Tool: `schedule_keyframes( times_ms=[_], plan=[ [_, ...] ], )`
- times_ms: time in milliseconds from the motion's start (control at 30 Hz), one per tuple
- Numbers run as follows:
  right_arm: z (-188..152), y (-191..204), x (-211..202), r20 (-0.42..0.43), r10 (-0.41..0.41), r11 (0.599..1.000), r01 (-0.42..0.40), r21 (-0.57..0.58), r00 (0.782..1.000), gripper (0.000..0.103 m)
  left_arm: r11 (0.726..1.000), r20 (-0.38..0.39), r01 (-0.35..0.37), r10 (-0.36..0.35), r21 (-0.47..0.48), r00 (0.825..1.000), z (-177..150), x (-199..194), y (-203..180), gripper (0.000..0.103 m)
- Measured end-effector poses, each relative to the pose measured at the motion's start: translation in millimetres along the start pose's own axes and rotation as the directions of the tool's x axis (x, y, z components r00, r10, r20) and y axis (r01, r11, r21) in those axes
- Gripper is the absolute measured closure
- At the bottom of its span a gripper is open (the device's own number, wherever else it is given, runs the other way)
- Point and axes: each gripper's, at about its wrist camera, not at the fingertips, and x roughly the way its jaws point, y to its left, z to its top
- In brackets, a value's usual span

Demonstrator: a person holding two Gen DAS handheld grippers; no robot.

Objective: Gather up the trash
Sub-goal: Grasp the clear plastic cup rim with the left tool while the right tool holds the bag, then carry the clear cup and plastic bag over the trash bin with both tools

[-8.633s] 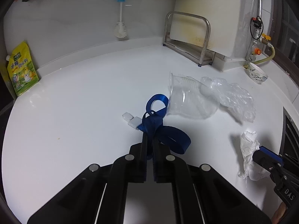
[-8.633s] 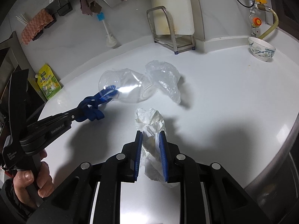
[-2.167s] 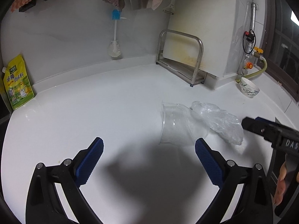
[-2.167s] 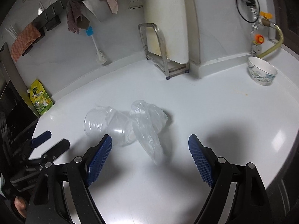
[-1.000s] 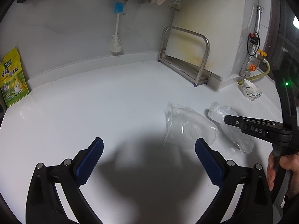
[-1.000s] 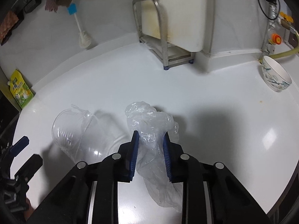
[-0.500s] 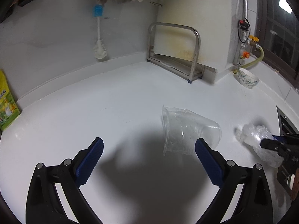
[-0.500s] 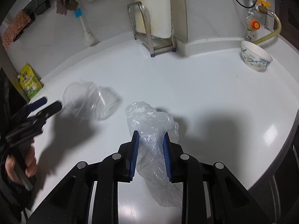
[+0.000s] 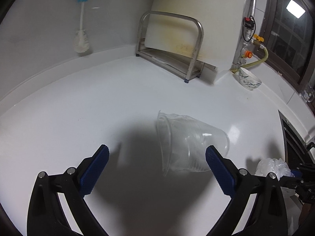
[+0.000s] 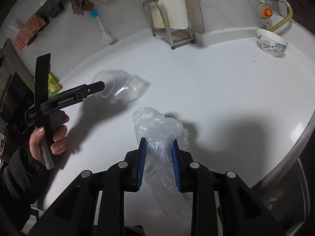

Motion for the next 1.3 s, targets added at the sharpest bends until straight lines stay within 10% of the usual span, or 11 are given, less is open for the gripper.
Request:
schedule_keyframes(
  times_ms=[100, 333, 533, 1300],
  plan=[
    [-0.3, 1.8, 0.4, 0.002, -0.001, 1.0, 0.001, -0.006, 1.0, 0.079, 0.999, 0.017, 0.029, -0.029, 0.016, 0.999, 2.8, 0.7, -2.6, 0.009],
    [-0.5, 0.5, 2.1, 0.001, -0.001, 1.0, 0.001, -0.006, 1.0, 0.079, 0.996, -0.019, 0.072, -0.071, 0.06, 0.997, 0.5, 7.4, -14.1, 0.072],
    [-3.7, 0.5, 4.9, -0.004, 0.002, 1.0, -0.002, 0.002, 1.0, 0.079, 0.992, 0.003, 0.083, -0.084, 0.095, 0.996, -2.9, 1.5, -25.6, 0.096],
    [-36.3, 23.3, -25.4, 0.076, 0.009, 0.998, -0.013, 0.056, 0.997, 0.079, 0.997, 0.065, 0.003, -0.008, 0.078, 0.998, -47.6, -87.7, -51.2, 0.098]
  ],
)
